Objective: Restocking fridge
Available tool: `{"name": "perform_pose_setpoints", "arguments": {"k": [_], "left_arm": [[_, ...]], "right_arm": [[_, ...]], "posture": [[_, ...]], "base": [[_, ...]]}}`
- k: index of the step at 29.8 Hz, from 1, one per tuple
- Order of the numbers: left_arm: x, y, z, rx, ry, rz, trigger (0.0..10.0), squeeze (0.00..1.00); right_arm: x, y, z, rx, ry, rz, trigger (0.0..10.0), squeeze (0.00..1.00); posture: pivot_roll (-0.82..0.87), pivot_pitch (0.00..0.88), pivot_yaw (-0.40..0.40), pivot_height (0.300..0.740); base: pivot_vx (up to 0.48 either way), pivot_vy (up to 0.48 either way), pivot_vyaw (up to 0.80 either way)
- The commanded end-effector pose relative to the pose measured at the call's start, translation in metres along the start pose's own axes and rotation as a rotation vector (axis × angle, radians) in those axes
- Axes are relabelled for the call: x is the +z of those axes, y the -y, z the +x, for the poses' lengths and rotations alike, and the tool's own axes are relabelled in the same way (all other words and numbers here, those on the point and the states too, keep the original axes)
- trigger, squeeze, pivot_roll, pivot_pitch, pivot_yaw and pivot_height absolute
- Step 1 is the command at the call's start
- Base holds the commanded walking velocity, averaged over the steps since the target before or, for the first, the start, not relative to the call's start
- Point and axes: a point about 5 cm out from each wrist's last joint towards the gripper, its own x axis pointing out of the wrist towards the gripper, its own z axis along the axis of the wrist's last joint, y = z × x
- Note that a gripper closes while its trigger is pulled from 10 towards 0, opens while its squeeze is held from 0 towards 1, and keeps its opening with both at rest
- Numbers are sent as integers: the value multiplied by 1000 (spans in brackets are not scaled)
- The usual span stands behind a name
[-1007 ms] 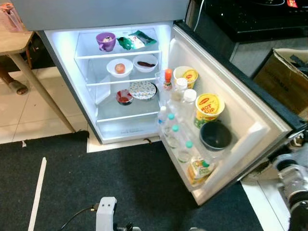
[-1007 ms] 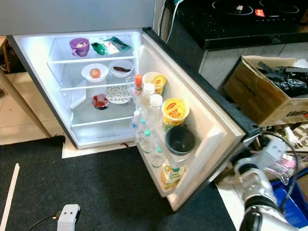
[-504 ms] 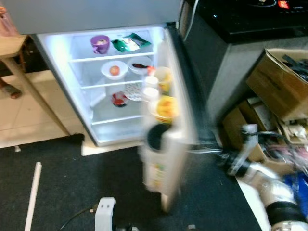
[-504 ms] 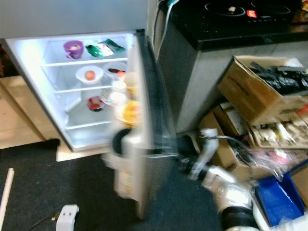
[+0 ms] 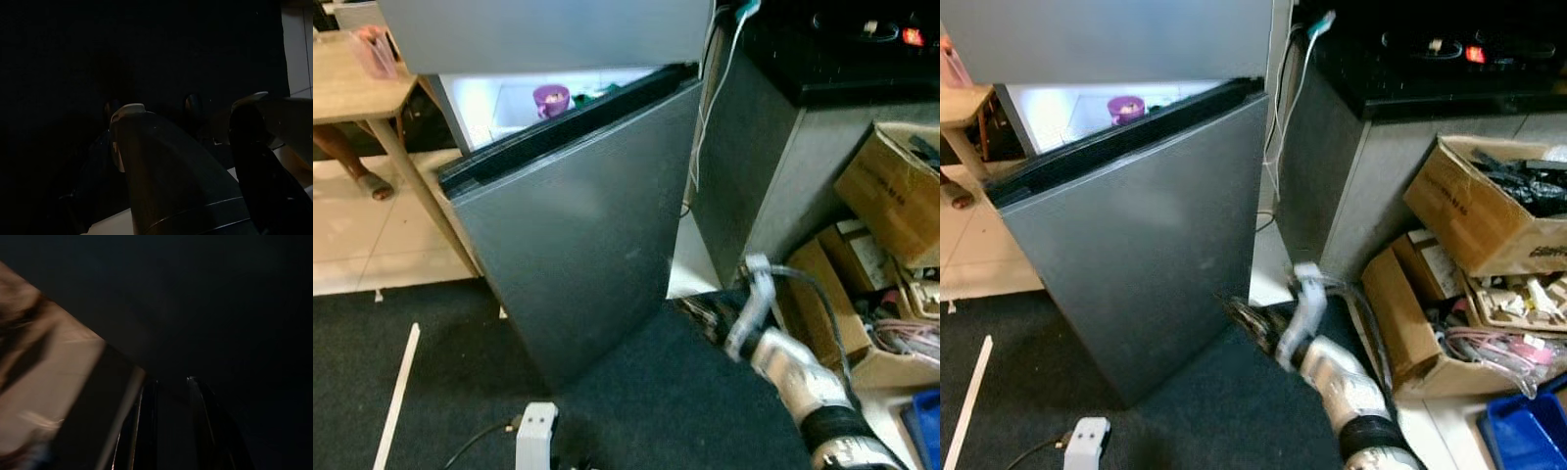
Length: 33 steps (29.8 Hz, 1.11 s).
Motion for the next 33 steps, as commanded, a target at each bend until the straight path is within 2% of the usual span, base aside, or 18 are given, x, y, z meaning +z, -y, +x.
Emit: {"name": "perform_pose_setpoints", "arguments": {"k": [1,3,4,5,7,9,12,13,16,19,23,24,28,31,32,33], "left_arm": [[-26,2,-4,-3,-98,-16,10000,0],[-26,3,-4,2,-100,-10,10000,0],[-25,2,-4,9,-101,5,10000,0],[-25,2,-4,13,-100,11,10000,0],[-25,2,-4,13,-100,11,10000,0],[-23,2,-3,22,-96,15,10000,0],[-20,-2,-3,52,-99,47,10000,0],[-20,-2,-3,52,-99,47,10000,0],[-17,-5,-3,83,-101,79,10000,0],[-12,-10,-4,133,-94,106,10000,0],[-8,-11,-3,151,-79,117,10000,0],[-4,-10,-2,155,-67,133,10000,0],[0,-8,0,159,-58,149,10000,0],[1,-8,1,162,-56,154,10000,0],[4,-7,2,168,-55,167,10000,0],[5,-6,2,169,-55,176,10000,0]], "right_arm": [[-19,14,-9,-152,-72,-12,10000,0],[-50,39,-34,-378,-203,-24,10000,0],[-74,54,-60,-532,-295,8,10000,0],[-82,58,-69,-580,-322,25,10000,0],[-82,58,-69,-580,-322,25,10000,0],[-94,63,-83,-646,-356,36,10000,0],[-117,71,-114,-799,-439,50,10000,0],[-117,71,-114,-799,-439,50,10000,0],[-131,74,-136,-905,-497,31,10000,0],[-138,76,-150,-983,-528,-17,10000,0],[-142,75,-155,-985,-568,-74,10000,0],[-144,72,-152,-918,-554,-31,10000,0],[-142,69,-142,-836,-491,39,10000,0],[-141,67,-138,-797,-523,2,10000,0],[-141,66,-134,-778,-566,-72,10000,0],[-141,65,-132,-777,-574,-91,10000,0]], "posture": [[-16,71,-19,740],[-16,69,-17,740],[-14,67,-19,740],[-12,65,-18,740],[-12,65,-18,740],[-12,60,-17,740],[-14,53,-11,740],[-14,53,-11,740],[-14,42,-10,740],[-16,33,-9,740],[-19,22,-9,740],[-19,22,-9,740],[-18,14,-8,740],[-18,14,-9,740],[-11,2,-11,740],[-8,0,-13,740]], "base": [[0,0,0],[0,0,0],[0,0,0],[0,0,0],[0,0,0],[0,0,0],[0,0,0],[0,0,0],[0,0,0],[0,0,0],[0,0,0],[0,0,0],[0,0,0],[0,0,481],[0,0,675],[0,0,675]]}}
